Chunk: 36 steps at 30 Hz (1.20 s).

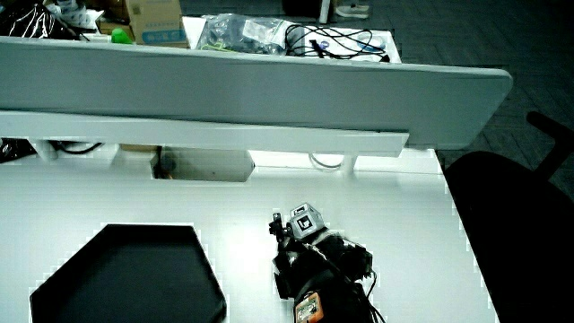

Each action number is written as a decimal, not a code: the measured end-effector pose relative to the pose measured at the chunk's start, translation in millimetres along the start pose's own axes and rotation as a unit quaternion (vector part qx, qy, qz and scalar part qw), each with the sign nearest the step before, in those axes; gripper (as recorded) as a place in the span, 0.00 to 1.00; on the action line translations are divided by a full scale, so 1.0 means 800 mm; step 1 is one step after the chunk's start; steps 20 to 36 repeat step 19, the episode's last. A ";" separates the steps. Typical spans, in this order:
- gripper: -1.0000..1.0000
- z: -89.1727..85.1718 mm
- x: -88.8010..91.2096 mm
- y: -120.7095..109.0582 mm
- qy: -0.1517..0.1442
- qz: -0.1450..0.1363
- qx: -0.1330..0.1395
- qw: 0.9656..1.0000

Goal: Place black tape on desk

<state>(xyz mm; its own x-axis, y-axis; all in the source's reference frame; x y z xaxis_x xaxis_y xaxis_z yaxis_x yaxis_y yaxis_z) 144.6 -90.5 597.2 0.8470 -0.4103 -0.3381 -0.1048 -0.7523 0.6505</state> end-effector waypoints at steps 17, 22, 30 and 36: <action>0.14 -0.023 0.007 -0.004 0.047 -0.003 0.022 0.999; 0.08 -0.030 0.006 -0.011 0.054 -0.006 0.020 0.998; 0.08 -0.030 0.006 -0.011 0.054 -0.006 0.020 0.998; 0.08 -0.030 0.006 -0.011 0.054 -0.006 0.020 0.998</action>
